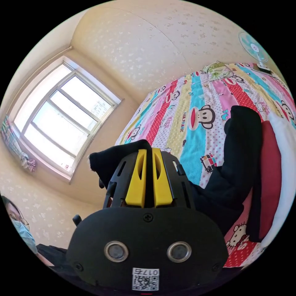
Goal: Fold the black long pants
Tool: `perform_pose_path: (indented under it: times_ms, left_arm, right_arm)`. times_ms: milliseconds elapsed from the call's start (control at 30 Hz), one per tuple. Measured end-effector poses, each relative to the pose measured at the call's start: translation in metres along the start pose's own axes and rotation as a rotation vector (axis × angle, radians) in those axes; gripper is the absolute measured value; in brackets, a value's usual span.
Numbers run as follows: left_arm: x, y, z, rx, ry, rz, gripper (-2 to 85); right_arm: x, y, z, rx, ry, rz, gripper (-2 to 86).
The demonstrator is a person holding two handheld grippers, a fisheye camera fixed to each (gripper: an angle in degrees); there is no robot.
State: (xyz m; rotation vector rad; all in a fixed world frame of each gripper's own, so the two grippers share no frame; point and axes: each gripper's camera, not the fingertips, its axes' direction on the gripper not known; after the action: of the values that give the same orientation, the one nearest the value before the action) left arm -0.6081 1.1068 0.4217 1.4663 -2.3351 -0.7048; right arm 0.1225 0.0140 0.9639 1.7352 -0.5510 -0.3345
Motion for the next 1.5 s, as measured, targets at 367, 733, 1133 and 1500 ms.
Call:
perform_pose_path:
  times_ms: [367,733,1133,1500]
  left_arm:
    - [0.034,-0.125,0.032,0.171,-0.141,-0.053,16.7]
    - [0.052,-0.160,-0.161,0.532,0.123,-0.203,6.5]
    - [0.303,-0.211,-0.477,1.023,0.346,0.363,5.1]
    - [0.449,-0.235,-0.553,1.172,0.143,0.538,5.1]
  right_arm:
    - [-0.015,-0.042,0.060,-0.125,0.370,-0.039,3.3]
    - [-0.145,0.095,-0.247,0.189,-0.164,-0.423,3.2]
    - [-0.347,0.178,-0.641,0.773,-0.306,-0.820,3.1]
    - [-0.386,0.189,-0.753,0.936,-0.204,-0.761,3.4]
